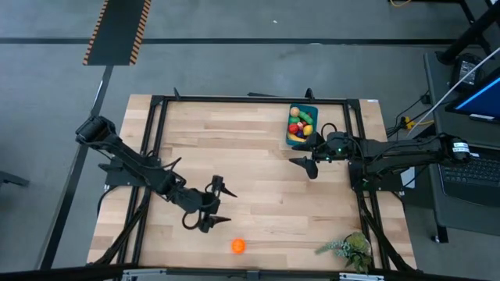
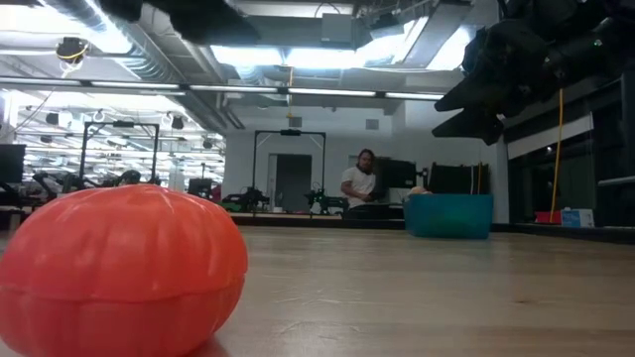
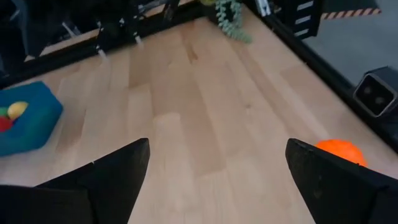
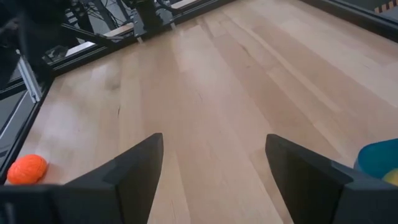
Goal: Pick and placing Produce into tupperware
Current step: Put the orange pumpkin into the blue bin
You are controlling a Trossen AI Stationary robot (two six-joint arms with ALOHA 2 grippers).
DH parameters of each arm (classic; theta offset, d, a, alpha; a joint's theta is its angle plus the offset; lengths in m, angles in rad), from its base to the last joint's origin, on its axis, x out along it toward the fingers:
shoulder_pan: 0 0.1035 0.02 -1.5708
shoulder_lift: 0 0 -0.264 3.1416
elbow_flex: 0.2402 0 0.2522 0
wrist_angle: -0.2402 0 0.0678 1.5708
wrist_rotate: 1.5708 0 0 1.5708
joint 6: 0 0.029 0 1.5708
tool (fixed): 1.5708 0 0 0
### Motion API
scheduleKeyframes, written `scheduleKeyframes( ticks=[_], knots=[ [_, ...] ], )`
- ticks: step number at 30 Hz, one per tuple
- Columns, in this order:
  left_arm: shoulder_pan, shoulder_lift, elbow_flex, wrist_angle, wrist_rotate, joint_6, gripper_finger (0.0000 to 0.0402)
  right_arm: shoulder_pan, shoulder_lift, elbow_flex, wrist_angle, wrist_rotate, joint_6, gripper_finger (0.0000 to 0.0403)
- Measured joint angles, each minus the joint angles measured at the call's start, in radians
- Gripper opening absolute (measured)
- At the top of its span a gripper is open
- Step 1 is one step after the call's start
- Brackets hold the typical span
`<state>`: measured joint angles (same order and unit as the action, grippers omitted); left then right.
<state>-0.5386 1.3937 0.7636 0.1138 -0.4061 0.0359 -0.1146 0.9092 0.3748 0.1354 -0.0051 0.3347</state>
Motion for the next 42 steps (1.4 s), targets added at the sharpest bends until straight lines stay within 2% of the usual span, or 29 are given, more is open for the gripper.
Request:
scheduleKeyframes(
  ticks=[6, 11, 15, 21, 26, 34, 42],
  knots=[
    [-0.024, 0.01, 0.052, 0.001, -0.001, -0.015, 0.0365, 0.0, 0.0, 0.0, -0.006, -0.004, 0.001, 0.0284],
    [-0.046, 0.112, 0.159, -0.047, -0.004, -0.027, 0.0364, 0.0, 0.0, 0.0, -0.007, -0.055, 0.0, 0.0284],
    [-0.054, 0.241, 0.314, -0.261, -0.049, -0.063, 0.0364, 0.0, 0.0, 0.0, -0.017, -0.068, -0.001, 0.0284],
    [-0.054, 0.393, 0.563, -0.617, -0.052, -0.259, 0.0364, 0.0, 0.0, 0.0, -0.053, -0.068, -0.001, 0.0284],
    [-0.069, 0.478, 0.726, -0.786, -0.047, -0.39, 0.0364, 0.0, 0.0, 0.0, -0.067, -0.07, -0.006, 0.0284],
    [-0.139, 0.584, 0.878, -0.837, -0.045, -0.401, 0.0364, 0.0, 0.0, 0.0, -0.069, -0.098, -0.052, 0.0284],
    [-0.175, 0.616, 0.913, -0.866, -0.044, -0.537, 0.0364, 0.0, 0.0, 0.0, -0.07, -0.105, -0.051, 0.0284]
  ],
)
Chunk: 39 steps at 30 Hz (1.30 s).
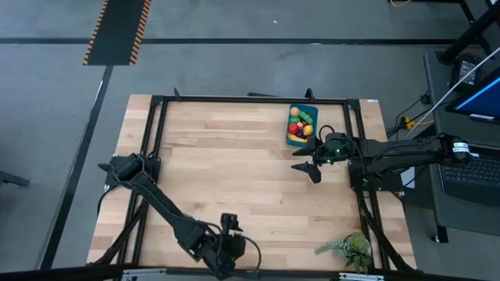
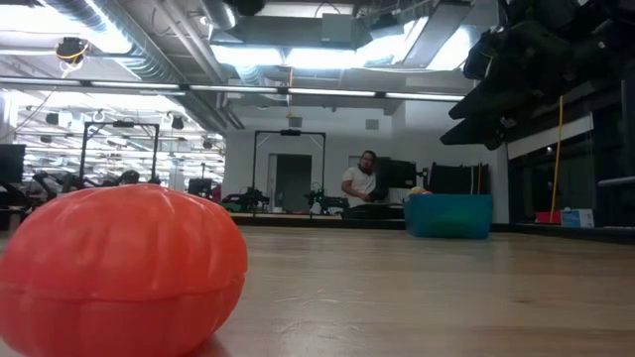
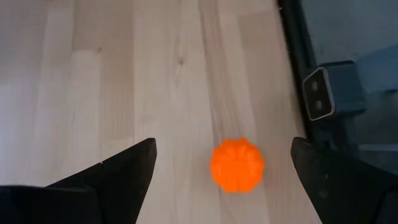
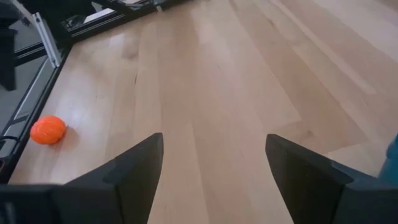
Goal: Pick and placing Produce into tupperware
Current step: Put the orange pumpkin into the blue bin
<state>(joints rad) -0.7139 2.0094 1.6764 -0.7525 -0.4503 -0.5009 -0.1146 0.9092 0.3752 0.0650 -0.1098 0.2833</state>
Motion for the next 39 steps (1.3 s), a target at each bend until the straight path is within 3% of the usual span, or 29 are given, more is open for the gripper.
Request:
scheduleKeyframes(
  ticks=[15, 23, 39],
  knots=[
    [0.047, 0.106, 0.0, -0.023, 0.04, -0.043, 0.0364, 0.0, 0.0, 0.0, -0.017, -0.049, -0.001, 0.0284],
    [0.044, 0.106, 0.0, -0.013, 0.173, -0.17, 0.0364, 0.0, 0.0, 0.0, -0.037, -0.049, -0.005, 0.0284],
    [0.044, 0.146, -0.001, 0.029, 0.183, -0.173, 0.0364, 0.0, 0.0, 0.0, -0.042, -0.049, -0.001, 0.0284]
  ],
)
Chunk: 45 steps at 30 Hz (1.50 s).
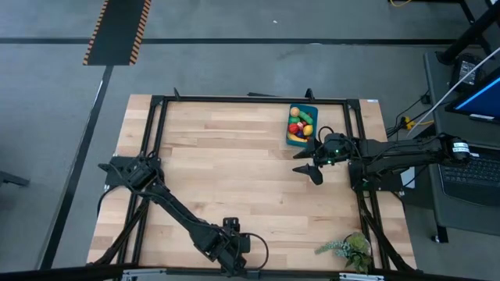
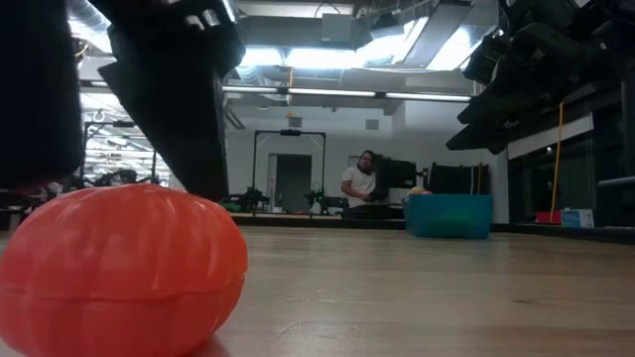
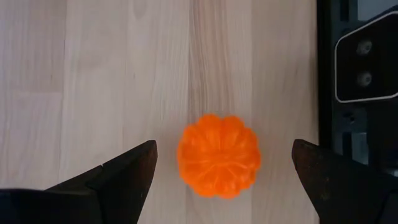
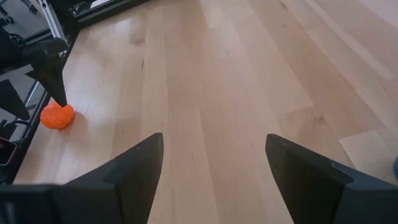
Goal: Pick and placing Produce into tupperware
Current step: Put the orange pumpkin into the blue bin
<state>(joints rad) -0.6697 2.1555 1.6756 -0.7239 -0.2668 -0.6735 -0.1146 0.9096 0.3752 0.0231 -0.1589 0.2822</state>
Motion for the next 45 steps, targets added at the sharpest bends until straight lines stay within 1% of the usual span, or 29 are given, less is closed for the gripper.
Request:
scheduleKeyframes(
  ticks=[10, 18, 24, 31, 37, 41, 45],
  knots=[
    [0.003, 0.0, -0.053, 0.005, 0.0, -0.03, 0.0364, 0.0, 0.0, 0.0, 0.0, 0.0, 0.003, 0.0284],
    [0.004, 0.0, -0.093, 0.091, 0.0, -0.031, 0.0364, 0.0, 0.0, 0.0, 0.0, 0.0, 0.004, 0.0284],
    [0.007, 0.0, -0.11, 0.098, 0.0, -0.031, 0.0364, 0.0, 0.0, 0.0, 0.0, 0.0, 0.003, 0.0284],
    [0.017, -0.005, -0.17, 0.213, 0.021, -0.032, 0.0364, 0.0, 0.0, 0.0, -0.007, 0.0, 0.003, 0.0284],
    [0.019, -0.007, -0.18, 0.225, 0.018, -0.032, 0.0364, 0.0, 0.0, 0.0, -0.036, 0.0, 0.002, 0.0284],
    [0.021, -0.006, -0.181, 0.223, 0.021, -0.032, 0.0346, 0.0, 0.0, 0.0, -0.057, 0.0, 0.002, 0.0284],
    [0.022, -0.006, -0.182, 0.217, 0.021, -0.032, 0.0297, 0.0, 0.0, 0.0, -0.057, 0.0, 0.002, 0.0284]
  ],
)
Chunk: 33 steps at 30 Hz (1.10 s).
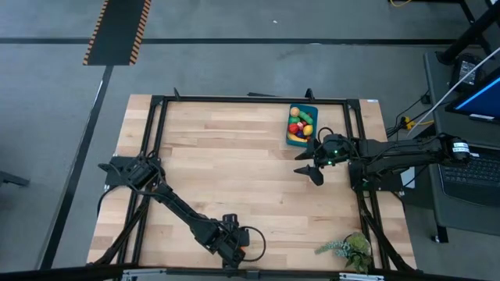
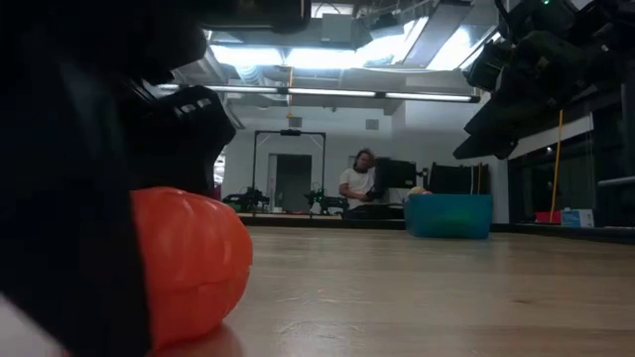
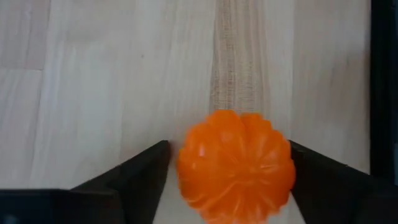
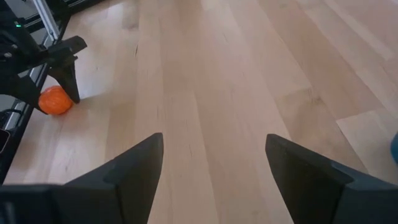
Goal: Pick and placing Produce into tupperware
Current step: Put the orange pumpkin into the blue bin
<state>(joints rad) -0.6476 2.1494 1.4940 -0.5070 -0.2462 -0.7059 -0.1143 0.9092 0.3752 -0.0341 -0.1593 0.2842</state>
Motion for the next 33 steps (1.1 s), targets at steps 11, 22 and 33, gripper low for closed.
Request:
scheduleKeyframes(
  ticks=[11, 22, 33],
  knots=[
    [0.009, 0.0, 0.0, -0.006, 0.016, -0.024, 0.0235, 0.0, 0.0, 0.0, -0.002, 0.0, 0.0, 0.0284],
    [0.063, -0.13, -0.002, -0.113, 0.05, 0.046, 0.0235, 0.0, 0.0, 0.0, -0.009, 0.0, -0.002, 0.0284],
    [0.118, -0.315, -0.002, -0.116, -0.177, 0.168, 0.0235, 0.0, 0.0, 0.0, -0.037, 0.0, -0.003, 0.0284]
  ],
)
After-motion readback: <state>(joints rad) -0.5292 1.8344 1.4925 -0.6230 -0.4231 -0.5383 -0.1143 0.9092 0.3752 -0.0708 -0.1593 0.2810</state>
